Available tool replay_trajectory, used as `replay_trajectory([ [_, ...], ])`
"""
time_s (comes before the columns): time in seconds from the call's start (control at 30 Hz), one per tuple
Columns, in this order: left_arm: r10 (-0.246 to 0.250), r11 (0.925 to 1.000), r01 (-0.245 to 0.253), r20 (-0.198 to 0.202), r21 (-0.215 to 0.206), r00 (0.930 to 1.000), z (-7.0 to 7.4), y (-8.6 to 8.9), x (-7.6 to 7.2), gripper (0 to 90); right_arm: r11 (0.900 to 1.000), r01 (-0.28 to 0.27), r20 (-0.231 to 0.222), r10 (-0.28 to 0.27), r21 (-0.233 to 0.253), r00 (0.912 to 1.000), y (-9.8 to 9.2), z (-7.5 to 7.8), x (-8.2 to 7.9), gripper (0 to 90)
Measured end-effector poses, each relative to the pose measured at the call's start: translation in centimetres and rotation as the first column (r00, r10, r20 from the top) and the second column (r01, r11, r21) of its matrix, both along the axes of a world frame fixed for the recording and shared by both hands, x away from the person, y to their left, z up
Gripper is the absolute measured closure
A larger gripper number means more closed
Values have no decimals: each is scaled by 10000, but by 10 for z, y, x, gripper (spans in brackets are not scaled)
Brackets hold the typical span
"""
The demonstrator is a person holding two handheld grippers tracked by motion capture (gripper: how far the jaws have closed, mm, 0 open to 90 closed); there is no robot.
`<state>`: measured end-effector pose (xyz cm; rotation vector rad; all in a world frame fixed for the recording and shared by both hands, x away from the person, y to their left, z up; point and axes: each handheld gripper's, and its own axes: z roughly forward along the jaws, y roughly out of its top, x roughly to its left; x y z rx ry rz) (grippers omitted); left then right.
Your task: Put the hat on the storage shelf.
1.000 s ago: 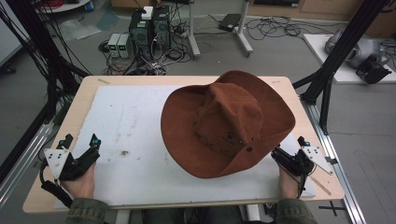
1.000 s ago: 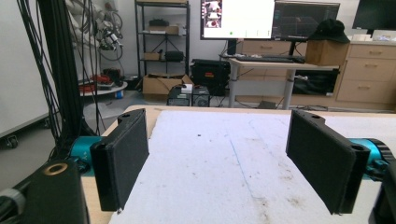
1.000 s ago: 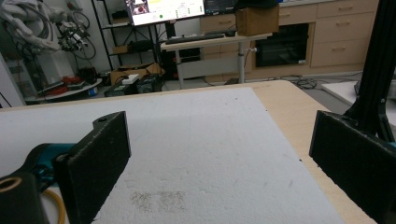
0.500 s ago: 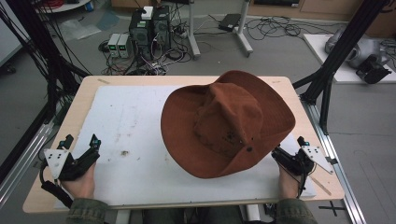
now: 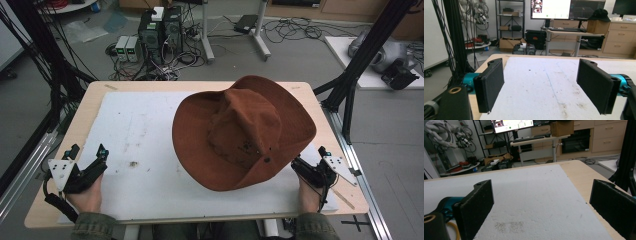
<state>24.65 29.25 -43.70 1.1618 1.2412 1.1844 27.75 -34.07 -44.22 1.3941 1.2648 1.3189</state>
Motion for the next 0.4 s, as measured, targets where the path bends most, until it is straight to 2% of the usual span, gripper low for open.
replay_trajectory([
  [0.4,-31,10000,31,-15,-13,10000,0,1,0,221,9999,-34,-39,35,120,10000,0,-1,0,45],
])
